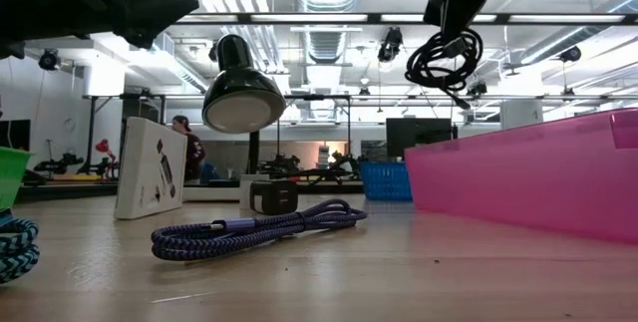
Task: Pick and place items into bin
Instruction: Put the black charger cable into the pink bin
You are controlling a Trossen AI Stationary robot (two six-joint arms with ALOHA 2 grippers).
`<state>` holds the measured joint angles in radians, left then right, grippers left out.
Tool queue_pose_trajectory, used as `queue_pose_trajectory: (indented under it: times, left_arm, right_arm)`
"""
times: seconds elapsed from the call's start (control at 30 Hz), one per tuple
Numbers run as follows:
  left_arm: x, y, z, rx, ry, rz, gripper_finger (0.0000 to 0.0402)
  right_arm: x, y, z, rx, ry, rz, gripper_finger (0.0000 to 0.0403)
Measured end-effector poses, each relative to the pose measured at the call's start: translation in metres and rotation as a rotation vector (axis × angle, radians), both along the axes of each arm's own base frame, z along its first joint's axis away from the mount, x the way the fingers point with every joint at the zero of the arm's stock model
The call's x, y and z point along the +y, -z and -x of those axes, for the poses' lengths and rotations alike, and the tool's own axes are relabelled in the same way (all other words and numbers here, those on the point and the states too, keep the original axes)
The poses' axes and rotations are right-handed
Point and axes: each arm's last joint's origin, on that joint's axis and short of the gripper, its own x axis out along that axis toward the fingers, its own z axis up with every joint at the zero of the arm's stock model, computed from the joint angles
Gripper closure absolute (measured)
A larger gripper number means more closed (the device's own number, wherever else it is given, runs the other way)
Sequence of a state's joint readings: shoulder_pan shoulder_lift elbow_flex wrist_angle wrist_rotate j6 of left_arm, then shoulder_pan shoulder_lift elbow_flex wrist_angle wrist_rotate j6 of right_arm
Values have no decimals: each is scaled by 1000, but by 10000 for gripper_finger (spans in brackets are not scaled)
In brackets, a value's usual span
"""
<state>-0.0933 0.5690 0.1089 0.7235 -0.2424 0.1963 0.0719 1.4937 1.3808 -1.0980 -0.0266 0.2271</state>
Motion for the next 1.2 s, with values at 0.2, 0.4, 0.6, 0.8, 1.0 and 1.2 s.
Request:
queue_pose_trajectory:
  times: [0.2, 0.4, 0.6, 0.8, 1.0, 1.2]
  left_arm:
    - [0, 0, 0, 0, 0, 0, 244]
    - [0, 0, 0, 0, 0, 0, 244]
    - [0, 0, 0, 0, 0, 0, 244]
    - [0, 0, 0, 0, 0, 0, 244]
    - [0, 0, 0, 1, -1, -3, 244]
    - [0, 0, 0, 7, -11, -43, 244]
  right_arm:
    - [11, 0, 2, 16, 20, -20, 394]
    - [21, 3, 5, 37, 44, -39, 394]
    - [30, 7, 7, 56, 63, -53, 394]
    - [33, 18, 11, 99, 140, -71, 394]
    - [32, 30, 14, 146, 259, -87, 394]
    - [28, 43, 18, 156, 434, -20, 394]
